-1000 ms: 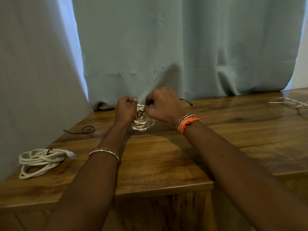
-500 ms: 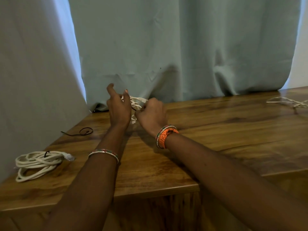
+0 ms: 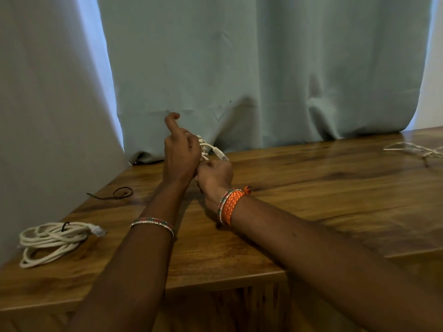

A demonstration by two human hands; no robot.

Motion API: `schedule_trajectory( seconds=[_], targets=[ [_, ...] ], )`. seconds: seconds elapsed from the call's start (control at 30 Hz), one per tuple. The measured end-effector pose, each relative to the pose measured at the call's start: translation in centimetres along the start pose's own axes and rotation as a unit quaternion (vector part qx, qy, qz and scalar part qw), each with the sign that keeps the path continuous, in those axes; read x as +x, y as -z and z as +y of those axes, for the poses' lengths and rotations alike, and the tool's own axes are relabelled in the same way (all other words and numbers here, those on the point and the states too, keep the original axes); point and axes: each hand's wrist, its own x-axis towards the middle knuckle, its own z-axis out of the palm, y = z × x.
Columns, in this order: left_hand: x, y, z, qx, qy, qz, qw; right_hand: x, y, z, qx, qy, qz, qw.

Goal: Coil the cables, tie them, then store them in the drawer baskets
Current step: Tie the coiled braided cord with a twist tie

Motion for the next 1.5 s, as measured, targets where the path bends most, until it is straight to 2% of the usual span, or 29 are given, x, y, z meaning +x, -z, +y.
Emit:
schedule_trajectory(
  seconds=[0.1, 0.23, 0.33, 0.4, 0.53, 0.6, 0.67, 0.87, 1.0, 1.2, 1.3, 1.5],
  targets=[
    [0.0, -0.6, -0.1, 0.001, 0.023, -0.011, 1.0, -0.4, 0.2, -0.3, 0.004, 0.007, 0.037, 0.999],
    [-0.3, -1.0, -0.6, 0.021, 0.063, -0.034, 0.997, -0.8, 1.2, -1.2, 0.057, -0.067, -0.035, 0.995],
    [-0.3, -1.1, -1.1, 0.009, 0.086, -0.042, 0.995, -0.3, 1.1, -1.5, 0.065, -0.087, -0.034, 0.993],
    [-0.1, -1.0, -1.3, 0.016, 0.09, -0.029, 0.995, -0.3, 0.9, -1.6, 0.049, -0.064, -0.041, 0.996],
    [0.4, 0.2, -2.1, 0.055, 0.143, 0.047, 0.987, -0.6, 0.9, -1.1, -0.142, 0.07, -0.073, 0.985],
    [0.4, 0.8, -2.4, 0.066, 0.138, 0.045, 0.987, -1.0, 0.9, -1.1, -0.167, 0.129, -0.069, 0.975],
    [0.4, 1.3, -2.6, 0.074, 0.129, 0.041, 0.988, -1.2, 1.1, -1.2, -0.179, 0.149, -0.056, 0.971],
    [0.2, 2.3, -4.2, 0.073, 0.131, 0.047, 0.988, -0.3, 1.8, -1.6, -0.201, 0.074, -0.085, 0.973],
    [0.3, 1.9, -3.5, 0.054, 0.104, 0.02, 0.993, -0.1, 1.6, -1.8, -0.2, 0.076, -0.109, 0.971],
    [0.0, 1.0, -0.9, 0.033, 0.097, 0.012, 0.995, -0.6, 0.7, -0.7, -0.099, 0.088, -0.038, 0.99],
    [0.1, 0.5, -0.1, 0.005, 0.124, 0.045, 0.991, -1.4, 0.5, -0.8, -0.069, 0.099, -0.011, 0.993],
    [0.8, 1.6, -3.1, -0.025, 0.206, 0.16, 0.965, -2.5, 1.5, -1.7, -0.073, 0.124, -0.036, 0.989]
  ],
)
